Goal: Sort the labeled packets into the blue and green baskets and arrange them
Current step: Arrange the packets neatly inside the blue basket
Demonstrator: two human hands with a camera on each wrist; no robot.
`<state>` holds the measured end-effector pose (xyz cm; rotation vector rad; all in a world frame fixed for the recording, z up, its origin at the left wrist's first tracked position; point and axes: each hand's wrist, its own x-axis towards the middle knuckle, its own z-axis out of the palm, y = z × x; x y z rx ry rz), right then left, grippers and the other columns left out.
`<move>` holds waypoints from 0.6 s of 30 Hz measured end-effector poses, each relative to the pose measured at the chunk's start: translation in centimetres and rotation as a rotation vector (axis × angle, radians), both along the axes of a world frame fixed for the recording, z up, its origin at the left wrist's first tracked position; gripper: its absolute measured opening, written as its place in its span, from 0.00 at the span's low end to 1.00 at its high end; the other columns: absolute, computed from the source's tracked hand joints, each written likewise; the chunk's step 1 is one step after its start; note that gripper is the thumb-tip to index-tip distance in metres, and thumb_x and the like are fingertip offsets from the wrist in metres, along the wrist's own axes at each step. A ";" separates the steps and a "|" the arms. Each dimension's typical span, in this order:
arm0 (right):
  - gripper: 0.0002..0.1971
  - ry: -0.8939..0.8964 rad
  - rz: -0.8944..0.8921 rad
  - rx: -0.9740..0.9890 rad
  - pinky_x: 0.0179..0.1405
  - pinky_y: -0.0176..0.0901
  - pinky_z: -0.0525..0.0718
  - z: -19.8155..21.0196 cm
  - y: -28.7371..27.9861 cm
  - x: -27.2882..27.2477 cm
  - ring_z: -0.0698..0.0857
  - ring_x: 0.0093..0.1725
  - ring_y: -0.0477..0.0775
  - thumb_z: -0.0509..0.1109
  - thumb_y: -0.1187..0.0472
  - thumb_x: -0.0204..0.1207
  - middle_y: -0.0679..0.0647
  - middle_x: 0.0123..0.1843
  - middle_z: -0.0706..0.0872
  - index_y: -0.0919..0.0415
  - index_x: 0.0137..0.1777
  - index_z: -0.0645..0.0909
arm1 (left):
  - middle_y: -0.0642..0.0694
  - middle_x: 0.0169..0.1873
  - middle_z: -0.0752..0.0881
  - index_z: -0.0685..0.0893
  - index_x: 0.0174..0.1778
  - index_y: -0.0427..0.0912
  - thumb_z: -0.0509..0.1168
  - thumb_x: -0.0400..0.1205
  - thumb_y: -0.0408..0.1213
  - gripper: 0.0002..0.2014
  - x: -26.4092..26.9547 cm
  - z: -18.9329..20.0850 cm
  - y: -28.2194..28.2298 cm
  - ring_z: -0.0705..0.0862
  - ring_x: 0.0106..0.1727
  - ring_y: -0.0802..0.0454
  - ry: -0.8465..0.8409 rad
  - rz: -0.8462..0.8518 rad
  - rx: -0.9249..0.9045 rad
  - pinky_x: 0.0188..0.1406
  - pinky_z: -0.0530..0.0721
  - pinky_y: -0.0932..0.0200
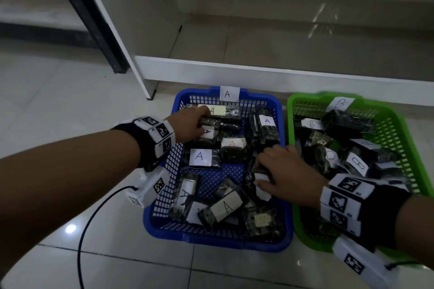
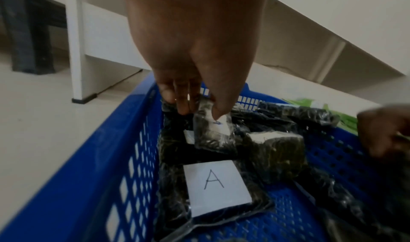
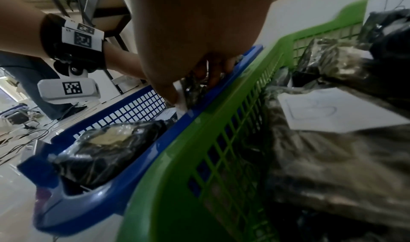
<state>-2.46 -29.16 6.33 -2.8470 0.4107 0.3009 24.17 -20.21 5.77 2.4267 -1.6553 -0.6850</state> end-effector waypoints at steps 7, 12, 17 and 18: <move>0.05 -0.295 -0.289 0.312 0.40 0.44 0.75 1.0 -1.6 -0.2 0.76 0.41 0.48 0.69 0.59 0.74 0.50 0.44 0.76 0.57 0.45 0.75 | 0.40 0.62 0.73 0.73 0.67 0.41 0.65 0.78 0.45 0.23 -1.0 0.0 -0.3 0.75 0.60 0.42 -0.462 -0.164 0.075 0.57 0.77 0.49; 0.05 -0.468 -0.518 0.312 0.45 0.44 0.76 1.5 -4.1 -0.1 0.81 0.46 0.54 0.69 0.64 0.72 0.56 0.45 0.84 0.61 0.47 0.82 | 0.46 0.51 0.80 0.79 0.58 0.41 0.60 0.81 0.38 0.11 -6.2 2.2 -0.6 0.76 0.47 0.52 -0.184 -0.522 -0.245 0.43 0.73 0.61; 0.07 -0.432 -0.647 0.410 0.50 0.39 0.74 1.3 -5.7 -0.6 0.82 0.50 0.50 0.68 0.64 0.77 0.53 0.49 0.85 0.61 0.51 0.85 | 0.49 0.67 0.78 0.76 0.70 0.52 0.63 0.80 0.37 0.21 -11.4 -0.5 -1.3 0.74 0.66 0.46 -0.313 -0.953 -0.088 0.59 0.76 0.50; 0.06 -0.424 -0.666 0.432 0.50 0.39 0.74 1.3 -5.9 -0.7 0.82 0.50 0.51 0.68 0.64 0.77 0.53 0.48 0.85 0.59 0.50 0.85 | 0.50 0.71 0.74 0.74 0.72 0.55 0.63 0.81 0.37 0.23 -11.7 -0.9 -1.3 0.70 0.71 0.44 -0.358 -0.987 -0.042 0.63 0.73 0.49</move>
